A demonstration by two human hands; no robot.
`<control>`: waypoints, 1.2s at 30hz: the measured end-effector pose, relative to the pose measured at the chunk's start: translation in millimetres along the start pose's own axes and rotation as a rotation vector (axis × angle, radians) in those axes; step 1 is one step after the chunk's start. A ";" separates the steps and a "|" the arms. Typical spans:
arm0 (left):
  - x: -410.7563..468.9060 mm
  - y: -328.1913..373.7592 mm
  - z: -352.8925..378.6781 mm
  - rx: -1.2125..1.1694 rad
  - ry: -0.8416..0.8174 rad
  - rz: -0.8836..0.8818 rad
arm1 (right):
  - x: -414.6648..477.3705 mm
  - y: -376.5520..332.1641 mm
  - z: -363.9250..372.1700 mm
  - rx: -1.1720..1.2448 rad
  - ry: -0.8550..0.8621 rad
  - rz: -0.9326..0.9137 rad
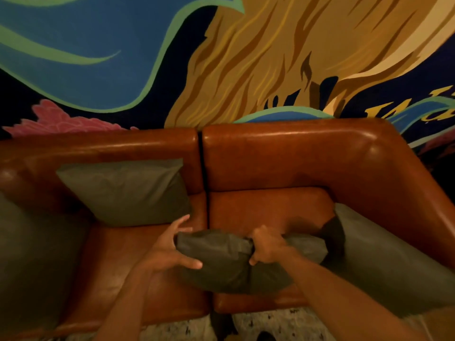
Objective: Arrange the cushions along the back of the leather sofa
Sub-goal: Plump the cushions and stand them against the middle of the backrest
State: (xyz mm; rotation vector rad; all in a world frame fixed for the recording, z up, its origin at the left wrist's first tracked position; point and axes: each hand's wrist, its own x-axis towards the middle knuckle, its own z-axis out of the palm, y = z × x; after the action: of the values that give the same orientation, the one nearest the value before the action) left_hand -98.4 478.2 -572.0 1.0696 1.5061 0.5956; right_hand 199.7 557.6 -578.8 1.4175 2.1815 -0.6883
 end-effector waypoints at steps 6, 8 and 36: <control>16.3 2.7 59.8 1.135 -0.289 0.003 | 16.9 -28.1 30.7 0.026 0.035 0.005; 25.6 -7.9 79.8 1.216 -0.202 -0.001 | 16.5 -22.2 31.1 0.006 0.041 -0.022; 206.8 154.4 80.4 1.253 -0.041 0.004 | 103.8 123.6 -145.7 -0.169 0.036 0.077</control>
State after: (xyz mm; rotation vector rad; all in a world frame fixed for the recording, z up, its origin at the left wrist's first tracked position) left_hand 34.7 713.3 -563.4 1.9693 1.8291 -0.4972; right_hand 260.8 764.2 -549.3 1.4270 2.1447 -0.4434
